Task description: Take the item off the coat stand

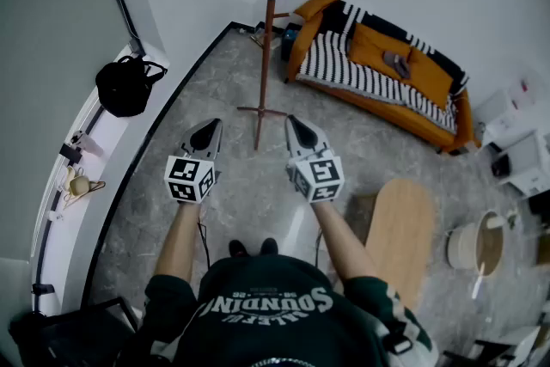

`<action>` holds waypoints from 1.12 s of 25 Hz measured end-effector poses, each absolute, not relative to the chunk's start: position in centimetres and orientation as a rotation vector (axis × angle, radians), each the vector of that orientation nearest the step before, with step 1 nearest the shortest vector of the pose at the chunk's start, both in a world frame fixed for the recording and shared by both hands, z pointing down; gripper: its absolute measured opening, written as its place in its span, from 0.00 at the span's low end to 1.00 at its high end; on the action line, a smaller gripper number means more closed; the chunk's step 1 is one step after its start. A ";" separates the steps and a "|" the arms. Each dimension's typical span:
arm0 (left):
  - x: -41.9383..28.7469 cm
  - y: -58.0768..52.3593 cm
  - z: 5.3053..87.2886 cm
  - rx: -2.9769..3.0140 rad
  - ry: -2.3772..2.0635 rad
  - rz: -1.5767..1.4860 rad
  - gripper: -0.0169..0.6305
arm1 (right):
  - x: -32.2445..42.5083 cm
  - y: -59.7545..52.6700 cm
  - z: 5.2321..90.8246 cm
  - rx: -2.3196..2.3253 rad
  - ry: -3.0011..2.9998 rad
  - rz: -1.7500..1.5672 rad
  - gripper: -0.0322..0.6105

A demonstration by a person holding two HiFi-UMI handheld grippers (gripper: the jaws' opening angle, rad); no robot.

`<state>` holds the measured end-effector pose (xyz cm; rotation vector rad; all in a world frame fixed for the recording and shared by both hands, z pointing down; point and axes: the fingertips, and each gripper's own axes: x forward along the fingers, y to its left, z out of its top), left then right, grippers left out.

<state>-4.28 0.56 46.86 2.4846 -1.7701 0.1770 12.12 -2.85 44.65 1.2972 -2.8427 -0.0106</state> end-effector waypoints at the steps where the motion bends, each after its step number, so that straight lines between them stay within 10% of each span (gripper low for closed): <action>1: -4.1 0.5 46.8 2.487 -1.770 0.180 0.03 | 12.3 -2.8 44.5 1.302 -2.845 -0.008 0.05; 28: -1.3 -0.9 47.7 2.423 -1.840 0.184 0.03 | 16.1 -6.1 44.4 1.286 -2.875 -0.032 0.05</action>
